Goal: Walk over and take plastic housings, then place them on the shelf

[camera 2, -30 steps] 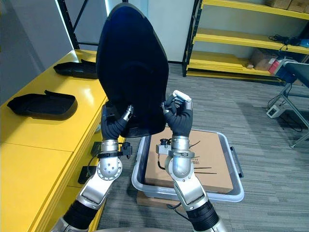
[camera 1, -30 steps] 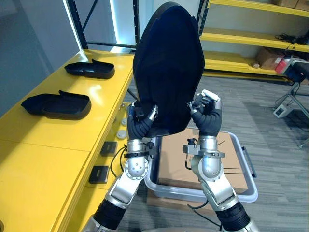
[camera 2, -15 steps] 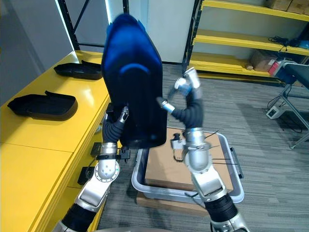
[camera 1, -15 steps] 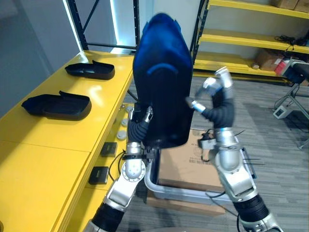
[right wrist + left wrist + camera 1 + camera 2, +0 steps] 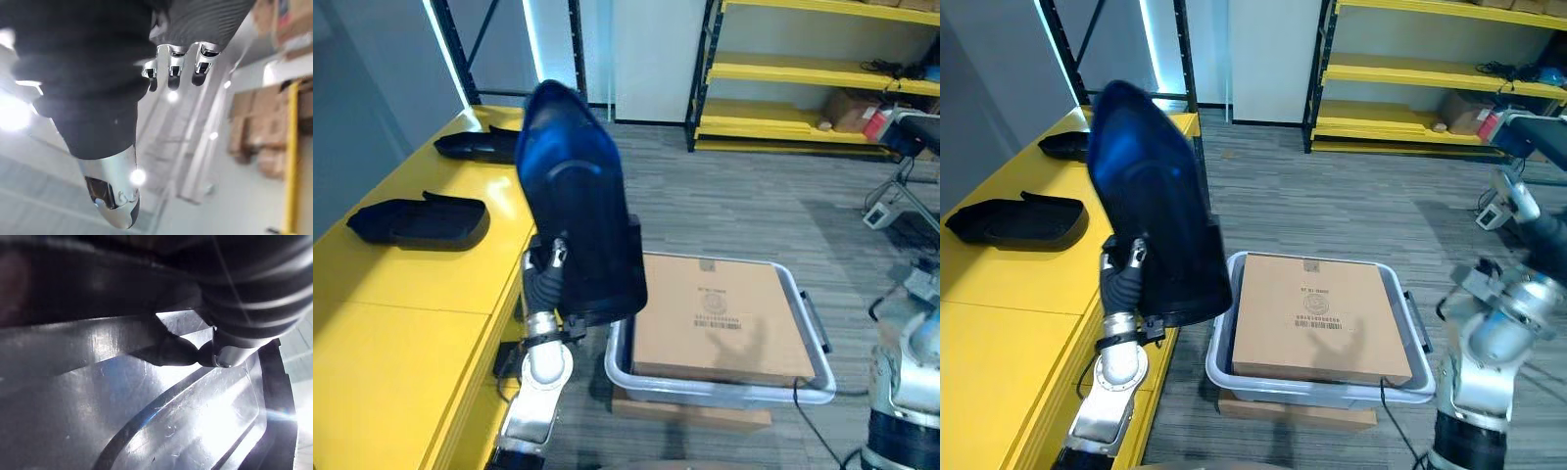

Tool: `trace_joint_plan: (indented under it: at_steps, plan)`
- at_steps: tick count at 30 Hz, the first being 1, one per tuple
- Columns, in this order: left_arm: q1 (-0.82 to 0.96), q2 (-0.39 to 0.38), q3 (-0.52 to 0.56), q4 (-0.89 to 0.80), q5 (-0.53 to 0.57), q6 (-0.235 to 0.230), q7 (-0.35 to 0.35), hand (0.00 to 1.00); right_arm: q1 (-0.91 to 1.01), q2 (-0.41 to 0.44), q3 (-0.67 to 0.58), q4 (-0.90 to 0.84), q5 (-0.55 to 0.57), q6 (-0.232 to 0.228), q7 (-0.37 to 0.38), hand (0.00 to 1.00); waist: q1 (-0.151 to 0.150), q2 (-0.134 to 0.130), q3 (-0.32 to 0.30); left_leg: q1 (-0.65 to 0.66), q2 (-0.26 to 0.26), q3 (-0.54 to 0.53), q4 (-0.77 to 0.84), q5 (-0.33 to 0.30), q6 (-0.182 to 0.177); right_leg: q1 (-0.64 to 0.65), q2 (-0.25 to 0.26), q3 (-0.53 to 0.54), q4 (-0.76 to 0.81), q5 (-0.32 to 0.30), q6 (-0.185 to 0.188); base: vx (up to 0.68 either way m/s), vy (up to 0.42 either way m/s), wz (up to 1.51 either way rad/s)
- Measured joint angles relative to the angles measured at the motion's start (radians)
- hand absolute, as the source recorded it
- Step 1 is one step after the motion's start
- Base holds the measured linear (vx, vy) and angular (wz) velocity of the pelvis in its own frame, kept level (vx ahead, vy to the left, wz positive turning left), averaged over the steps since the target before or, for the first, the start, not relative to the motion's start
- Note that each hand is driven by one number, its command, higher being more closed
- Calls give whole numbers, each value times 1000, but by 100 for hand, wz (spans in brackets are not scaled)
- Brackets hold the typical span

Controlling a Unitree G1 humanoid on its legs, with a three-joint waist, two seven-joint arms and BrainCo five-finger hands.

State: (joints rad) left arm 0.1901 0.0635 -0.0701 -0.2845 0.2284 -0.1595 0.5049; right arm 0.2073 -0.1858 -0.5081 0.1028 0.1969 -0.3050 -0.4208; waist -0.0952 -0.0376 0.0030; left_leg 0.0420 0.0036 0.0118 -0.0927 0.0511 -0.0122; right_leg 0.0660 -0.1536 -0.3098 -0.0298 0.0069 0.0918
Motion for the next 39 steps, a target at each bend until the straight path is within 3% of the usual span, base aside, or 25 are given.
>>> trace_joint_plan:
  at_steps: [5, 10, 16, 20, 27, 30, 31, 32, 33, 34, 35, 36, 37, 38, 39]
  plan:
    - [8, -28, 19, 0, -2, -5, -3, 100, 75, 84, -5, 432, 70, 64, 85, 0, -1, 28, 5, 2, 1, 8, 0, -4, 1, 4, -1, 10, 3, 0, 0, 8, 0, -4]
    - [9, -18, -8, 2, -3, -7, -12, 100, 110, 147, 56, 730, 71, 116, 190, 0, 0, 31, 25, 31, 3, 11, 0, -4, 0, 31, 0, 10, 7, -1, 0, -18, -2, 0]
    - [10, 3, -77, 36, -4, -24, -50, 100, 110, 163, 189, 783, 59, 157, 261, 0, 2, 30, 32, 43, 4, 9, -1, -8, -5, 39, 0, 6, 8, -6, -7, -86, -4, 0]
    - [10, 4, -100, 62, -4, -25, -71, 100, 98, 158, 256, 797, -17, 158, 277, 0, 6, 23, 32, 45, 2, -27, -7, -6, -8, 59, 0, -31, 6, -18, 3, -43, -22, 27]
    - [-17, 19, -135, 64, -3, -24, -81, 100, 48, 130, 366, 896, -110, 160, 290, 0, 65, -21, 51, -22, -20, -200, 52, 18, -21, 110, -4, -197, 48, -60, 1, 22, -50, 76]
    - [-66, 19, -155, 64, -5, -24, -82, 100, 3, 129, 370, 920, -129, 159, 288, 0, 79, -29, 84, -87, -34, -254, 69, 68, -56, 98, -10, -319, 95, -96, -9, -26, -59, 125]
    - [-80, 14, -165, 62, -9, -24, -81, 100, -17, 123, 369, 931, -130, 158, 284, 0, 79, -19, 91, -117, -29, -184, 52, 65, -65, 95, -19, -368, 109, -106, -14, -87, 0, 136]
    - [-90, 7, -168, 54, -17, -25, -77, 100, -34, 109, 367, 935, -132, 161, 283, 0, 79, 4, 103, -126, 5, -68, 41, 45, -5, 97, -9, -410, 131, -117, -11, -155, 4, 138]
    - [-93, 3, -172, 54, -20, -26, -67, 100, -47, 97, 369, 933, -137, 165, 270, 0, 83, 4, 106, -142, 35, 122, 51, -11, 66, 100, -17, -444, 143, -114, -13, -88, 58, 149]
    - [-98, -3, -174, 53, -19, -27, -58, 100, -54, 92, 369, 934, -152, 164, 267, 0, 76, -9, 111, -158, 72, 302, 111, -51, 109, 112, -39, -492, 136, -115, -13, -55, 52, 130]
    - [-104, -5, -175, 52, -20, -28, -51, 100, -59, 91, 370, 934, -159, 163, 265, 0, 78, 1, 111, -178, 106, 395, 169, -61, 124, 113, -43, -517, 142, -116, -12, 26, 83, 115]
    - [-105, -17, -183, 44, -21, -28, -40, 100, -66, 76, 369, 934, -161, 172, 258, 0, 82, 25, 111, -210, 178, 516, 304, -79, 153, 112, -51, -550, 172, -127, -14, 44, 62, 83]
    - [-104, -26, -197, 37, -21, -29, -37, 100, -63, 52, 368, 935, -161, 180, 248, 0, 83, 51, 110, -216, 203, 550, 388, -66, 134, 123, -61, -586, 223, -153, 5, 37, 70, 90]
    - [-110, -27, -206, 35, -22, -31, -38, 100, -64, 48, 367, 935, -160, 182, 246, 0, 71, 66, 108, -223, 189, 532, 391, -52, 112, 128, -73, -602, 241, -159, 9, -14, 132, 124]
    - [-112, -16, -233, 7, -24, -44, -37, 100, -61, 53, 364, 945, -159, 184, 247, 0, 53, 58, 106, -216, 132, 474, 312, -17, 86, 145, -80, -633, 222, -175, -1, -50, 125, 133]
